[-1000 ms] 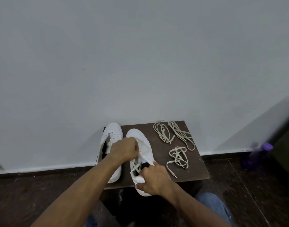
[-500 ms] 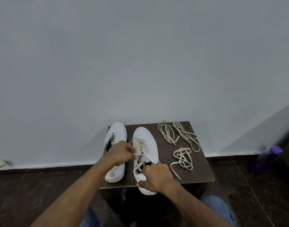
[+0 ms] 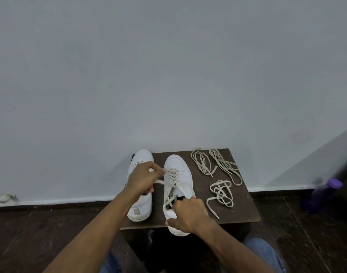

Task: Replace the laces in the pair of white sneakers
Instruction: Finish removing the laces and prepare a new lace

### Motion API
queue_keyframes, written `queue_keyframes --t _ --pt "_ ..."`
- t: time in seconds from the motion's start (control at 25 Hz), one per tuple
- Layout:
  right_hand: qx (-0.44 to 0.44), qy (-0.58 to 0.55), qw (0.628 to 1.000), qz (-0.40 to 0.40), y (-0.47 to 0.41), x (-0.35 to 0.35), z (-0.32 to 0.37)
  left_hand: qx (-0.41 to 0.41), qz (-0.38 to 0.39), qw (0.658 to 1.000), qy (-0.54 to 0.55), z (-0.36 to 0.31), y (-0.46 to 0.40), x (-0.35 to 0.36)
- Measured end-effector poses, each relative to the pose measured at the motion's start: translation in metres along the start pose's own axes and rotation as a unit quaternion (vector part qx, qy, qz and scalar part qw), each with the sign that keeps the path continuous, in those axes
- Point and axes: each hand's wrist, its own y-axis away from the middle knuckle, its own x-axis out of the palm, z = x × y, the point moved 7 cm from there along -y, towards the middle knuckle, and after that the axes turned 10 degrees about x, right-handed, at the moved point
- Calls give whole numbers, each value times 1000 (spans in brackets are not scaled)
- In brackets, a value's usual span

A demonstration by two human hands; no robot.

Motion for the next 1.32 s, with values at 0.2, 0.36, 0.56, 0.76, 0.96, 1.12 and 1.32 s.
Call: queue_keyframes --t 0.2,0.36,0.56,0.76,0.96,1.12,1.32 --pt "6 0 1000 4 -1 1 1 66 180 903 -385 -17 -1 -2" --pt "10 -1 1000 6 0 1 1 126 147 909 -370 -17 3 0" --pt "-1 3 1000 8 2 -2 1 149 -107 950 254 -30 -6 -26" --pt "3 3 1000 12 1 -1 1 -18 -150 910 387 -16 -12 -7" --pt "-1 2 1000 8 0 -1 2 119 79 942 -304 6 -9 40" --pt "-4 -2 1000 1 0 -1 2 190 98 877 -430 -6 -11 44" --pt "-3 -3 1000 -4 0 0 2 165 119 968 -145 -12 -8 51"
